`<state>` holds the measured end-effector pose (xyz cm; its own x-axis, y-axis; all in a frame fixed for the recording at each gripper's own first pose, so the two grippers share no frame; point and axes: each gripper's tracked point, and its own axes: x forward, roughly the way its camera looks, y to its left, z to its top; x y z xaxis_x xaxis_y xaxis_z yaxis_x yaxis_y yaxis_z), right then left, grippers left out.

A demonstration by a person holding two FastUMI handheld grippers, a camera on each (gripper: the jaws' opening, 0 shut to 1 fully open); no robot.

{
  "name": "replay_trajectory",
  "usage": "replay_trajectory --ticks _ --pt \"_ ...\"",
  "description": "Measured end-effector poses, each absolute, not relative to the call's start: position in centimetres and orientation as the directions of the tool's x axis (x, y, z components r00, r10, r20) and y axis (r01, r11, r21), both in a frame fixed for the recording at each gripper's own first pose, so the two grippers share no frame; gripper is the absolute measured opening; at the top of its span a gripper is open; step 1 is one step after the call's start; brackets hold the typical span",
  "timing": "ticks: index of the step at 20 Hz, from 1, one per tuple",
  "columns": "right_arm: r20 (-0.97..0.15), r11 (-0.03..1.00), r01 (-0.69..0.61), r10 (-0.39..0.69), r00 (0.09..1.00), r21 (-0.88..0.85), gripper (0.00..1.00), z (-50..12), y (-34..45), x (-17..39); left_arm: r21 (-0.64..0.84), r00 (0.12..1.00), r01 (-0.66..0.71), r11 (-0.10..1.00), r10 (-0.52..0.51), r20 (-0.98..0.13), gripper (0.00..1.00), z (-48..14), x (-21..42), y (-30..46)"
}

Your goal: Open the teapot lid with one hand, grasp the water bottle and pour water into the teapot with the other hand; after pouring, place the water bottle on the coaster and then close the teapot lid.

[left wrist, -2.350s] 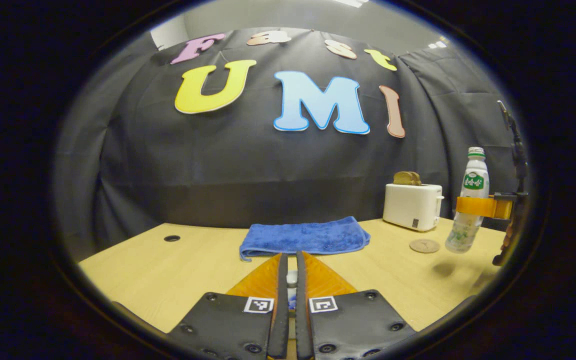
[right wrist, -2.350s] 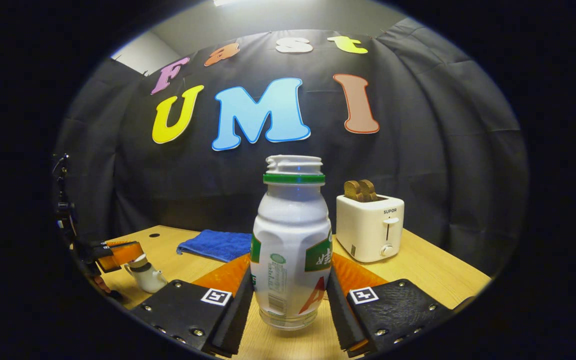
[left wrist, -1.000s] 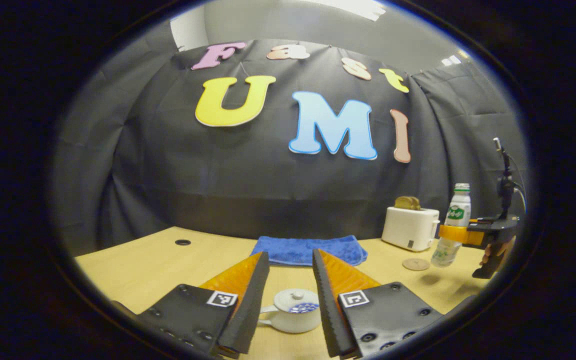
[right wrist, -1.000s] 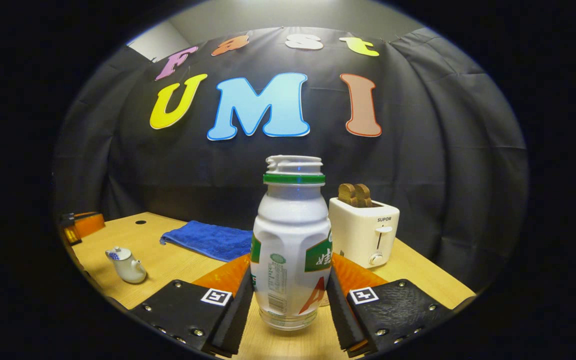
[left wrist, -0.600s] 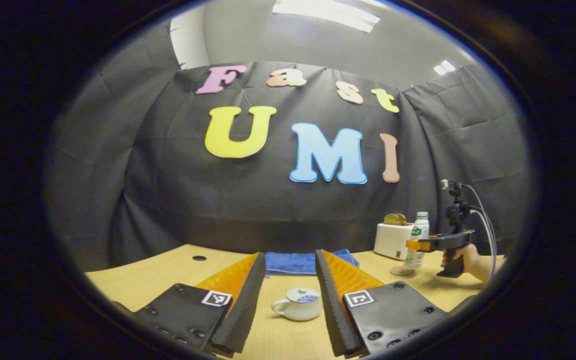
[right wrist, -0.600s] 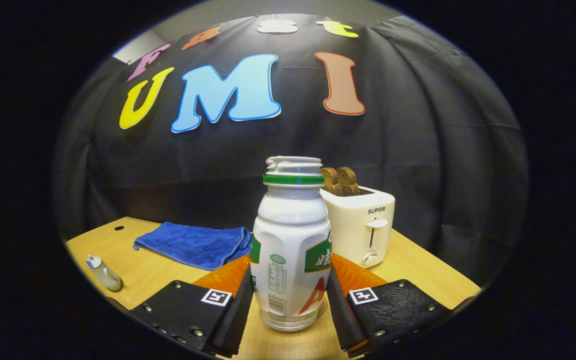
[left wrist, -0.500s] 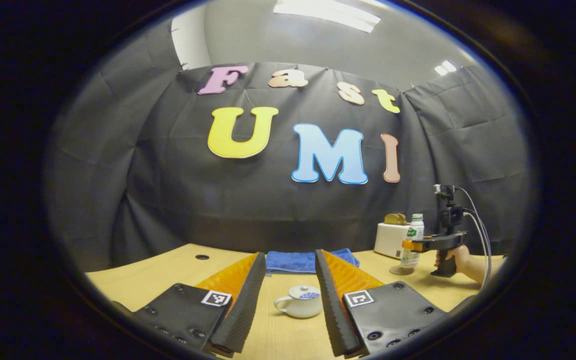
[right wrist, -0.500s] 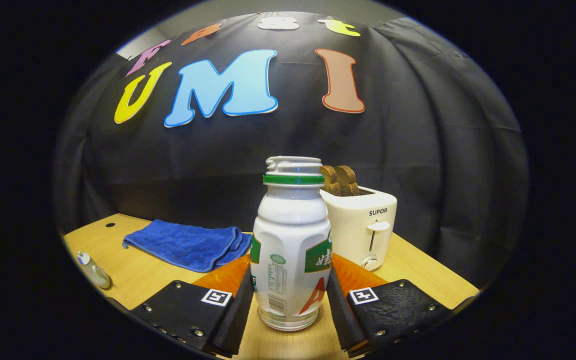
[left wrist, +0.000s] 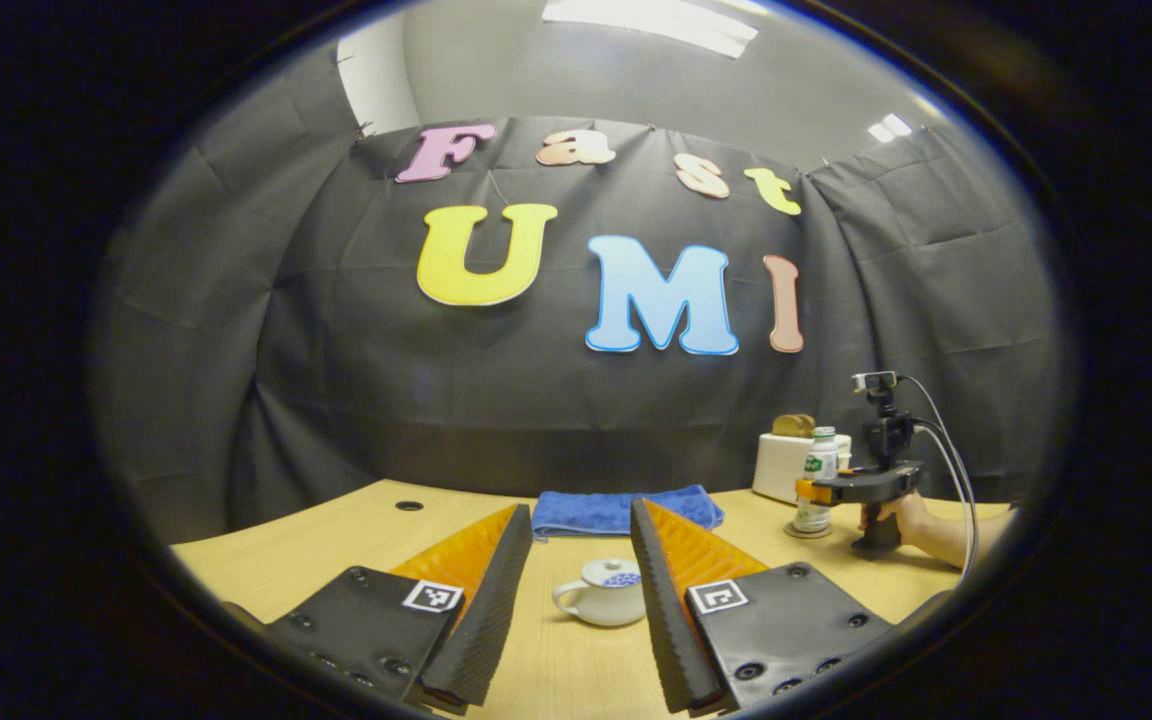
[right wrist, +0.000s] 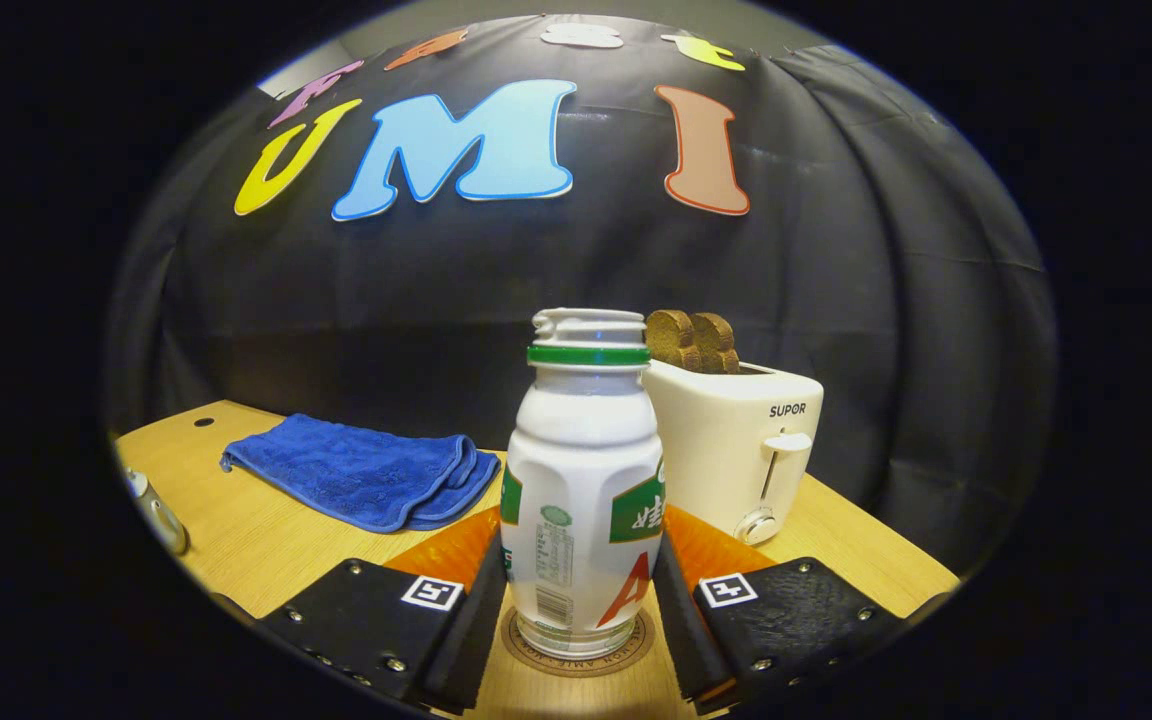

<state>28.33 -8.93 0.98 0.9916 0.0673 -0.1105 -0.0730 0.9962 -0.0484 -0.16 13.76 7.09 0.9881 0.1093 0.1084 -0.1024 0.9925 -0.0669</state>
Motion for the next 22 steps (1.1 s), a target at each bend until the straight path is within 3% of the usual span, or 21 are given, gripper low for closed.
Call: replay_trajectory --ticks 3,6,8,12,14,18,22 --pt "-0.107 0.997 -0.067 0.062 0.992 -0.041 0.71 0.9 -9.0 28.3 -0.066 0.987 -0.105 0.992 0.112 0.118 0.67 7.3 -0.4 13.8" --pt "-0.109 0.997 -0.039 0.031 0.994 -0.066 0.78 0.9 -9.6 28.0 -0.065 0.985 -0.109 0.992 0.116 0.126 0.67 7.6 -0.6 13.9" --pt "-0.064 0.997 -0.031 0.026 0.998 -0.074 0.98 2.4 -9.5 27.5 -0.071 0.986 -0.105 0.992 0.114 0.121 0.67 7.5 -0.7 13.7" --pt "0.011 0.996 0.011 -0.010 1.000 -0.092 0.98 5.5 -10.0 24.5 -0.085 0.988 -0.109 0.990 0.117 0.105 0.69 7.0 -1.6 13.4" --pt "0.060 0.997 0.033 -0.029 0.998 -0.075 0.98 8.1 -9.9 20.9 -0.101 0.988 -0.108 0.989 0.118 0.097 0.70 6.7 -2.0 12.8" --pt "0.038 1.000 -0.022 0.023 0.999 -0.012 0.98 7.7 -5.7 9.2 -0.165 0.996 -0.047 0.985 0.058 0.064 0.94 3.7 -1.3 8.1" --pt "-0.018 0.993 -0.118 0.118 0.993 -0.014 0.98 2.1 0.5 0.7 -0.134 0.999 -0.031 0.990 0.029 -0.020 0.94 -0.7 -0.5 3.3"
